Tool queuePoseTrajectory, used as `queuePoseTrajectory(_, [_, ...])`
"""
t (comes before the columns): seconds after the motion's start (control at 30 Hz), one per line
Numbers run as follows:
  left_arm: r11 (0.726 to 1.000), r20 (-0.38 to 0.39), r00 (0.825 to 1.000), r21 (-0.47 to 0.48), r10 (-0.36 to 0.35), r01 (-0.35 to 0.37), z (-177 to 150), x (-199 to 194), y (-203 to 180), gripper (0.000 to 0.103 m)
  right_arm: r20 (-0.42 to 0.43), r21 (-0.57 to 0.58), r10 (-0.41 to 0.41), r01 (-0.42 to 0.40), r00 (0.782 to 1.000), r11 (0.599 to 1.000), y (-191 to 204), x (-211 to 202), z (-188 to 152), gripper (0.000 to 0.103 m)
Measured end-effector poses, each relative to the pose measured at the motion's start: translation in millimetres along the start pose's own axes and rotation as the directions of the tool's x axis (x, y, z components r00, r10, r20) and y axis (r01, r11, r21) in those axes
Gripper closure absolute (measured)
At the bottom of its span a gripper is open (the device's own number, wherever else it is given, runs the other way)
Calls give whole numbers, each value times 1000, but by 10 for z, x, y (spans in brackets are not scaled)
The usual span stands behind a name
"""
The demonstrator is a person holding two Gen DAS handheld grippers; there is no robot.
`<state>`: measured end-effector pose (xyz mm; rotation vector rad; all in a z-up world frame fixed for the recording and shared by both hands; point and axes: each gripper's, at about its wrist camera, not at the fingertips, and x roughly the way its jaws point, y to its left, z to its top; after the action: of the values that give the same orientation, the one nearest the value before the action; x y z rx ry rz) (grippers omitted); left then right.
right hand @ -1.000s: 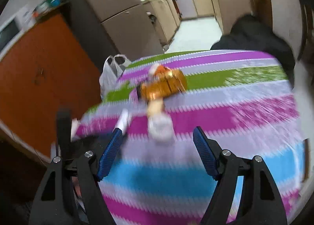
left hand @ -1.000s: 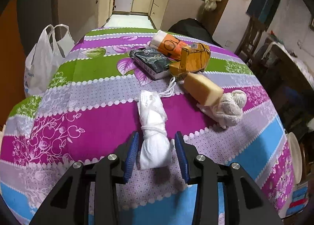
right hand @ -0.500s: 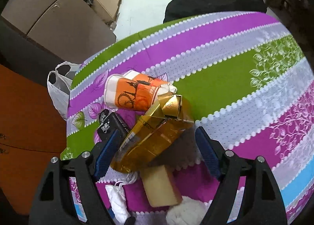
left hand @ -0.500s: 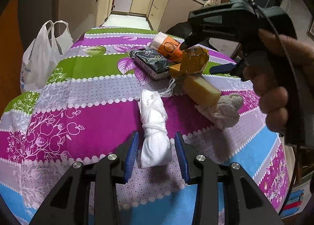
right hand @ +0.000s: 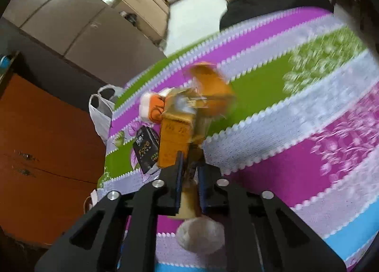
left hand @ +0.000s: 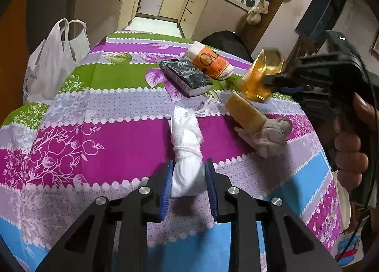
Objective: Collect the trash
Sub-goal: 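Carry the white cloth and gold box over the white basin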
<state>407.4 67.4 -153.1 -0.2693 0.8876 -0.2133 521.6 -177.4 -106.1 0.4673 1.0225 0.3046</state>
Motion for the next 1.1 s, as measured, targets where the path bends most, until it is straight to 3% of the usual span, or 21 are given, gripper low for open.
queuePoseTrajectory(0.23, [1000,57,998,-7,8,-8,-17,-181,-28,77,169,-198,-15,49,986,979,206,-683,-395,95])
queuePoseTrajectory(0.43, [1000,137,991,4,9,-9,-44,-555,-206,77,309,-276,-66,156,949,948,215,-1206,-856,95])
queuePoseTrajectory(0.73, [992,242,967,118,-83,55,-141,-1144,-1094,77,472,-271,-177,333,864,903,-78,-1966,-1436,95])
queuePoseTrajectory(0.9, [974,236,961,207,-144,95,-262,-1285,-1711,77,533,-236,-231,405,814,883,-291,-2339,-1633,95])
queuePoseTrajectory(1.1, [943,215,954,301,-210,140,-419,-1365,-2428,77,567,-167,-279,439,775,883,-668,-2721,-1683,95])
